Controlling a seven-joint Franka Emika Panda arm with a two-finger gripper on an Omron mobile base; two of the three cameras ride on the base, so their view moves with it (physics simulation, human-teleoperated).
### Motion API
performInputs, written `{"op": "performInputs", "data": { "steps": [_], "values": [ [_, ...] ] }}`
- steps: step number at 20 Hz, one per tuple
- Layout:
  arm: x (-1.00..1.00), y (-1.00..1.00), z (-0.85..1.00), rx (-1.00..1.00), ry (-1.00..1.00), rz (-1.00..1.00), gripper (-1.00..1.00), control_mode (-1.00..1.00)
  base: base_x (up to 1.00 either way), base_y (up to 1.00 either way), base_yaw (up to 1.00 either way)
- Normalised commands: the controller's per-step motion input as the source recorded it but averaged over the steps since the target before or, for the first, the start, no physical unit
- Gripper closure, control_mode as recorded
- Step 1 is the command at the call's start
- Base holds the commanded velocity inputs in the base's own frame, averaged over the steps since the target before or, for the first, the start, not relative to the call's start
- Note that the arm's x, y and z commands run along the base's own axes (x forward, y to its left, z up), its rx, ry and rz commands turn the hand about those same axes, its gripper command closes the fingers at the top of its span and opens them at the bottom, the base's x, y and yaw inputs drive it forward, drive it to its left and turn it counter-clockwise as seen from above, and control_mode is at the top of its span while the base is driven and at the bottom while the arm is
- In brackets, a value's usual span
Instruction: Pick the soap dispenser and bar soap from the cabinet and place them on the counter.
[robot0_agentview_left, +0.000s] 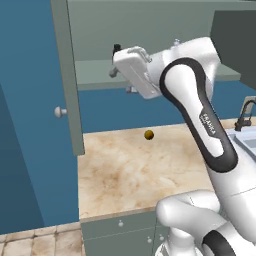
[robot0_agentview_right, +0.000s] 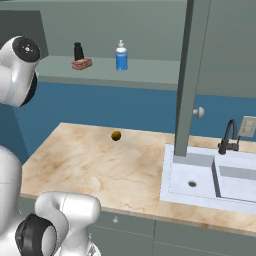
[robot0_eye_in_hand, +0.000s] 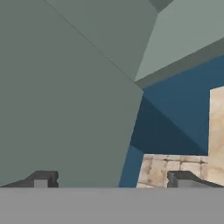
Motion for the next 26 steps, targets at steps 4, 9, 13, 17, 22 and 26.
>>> {"op": "performInputs", "data": {
  "steps": [4, 9, 13, 17, 22, 26],
  "values": [
    [-0.21, -0.47, -0.13, -0.04, -0.26, 0.0, -1.0, -1.0, 0.0, 0.0, 0.0],
    [-0.32, -0.44, -0.07, -0.06, -0.33, 0.0, -1.0, -1.0, 0.0, 0.0, 0.0],
    [-0.32, -0.34, 0.0, -0.18, -0.28, -0.07, -1.0, -1.0, 0.0, 0.0, 0.0],
    [-0.32, -0.41, 0.08, -0.19, -0.1, -0.14, -1.0, -1.0, 0.0, 0.0, 0.0],
    [-0.1, -0.45, 0.09, -0.07, 0.08, -0.22, -1.0, -1.0, 0.0, 0.0, 0.0],
    [-0.03, -0.59, 0.0, 0.04, 0.21, -0.25, -1.0, -1.0, 0.0, 0.0, 0.0]
  ]
}}
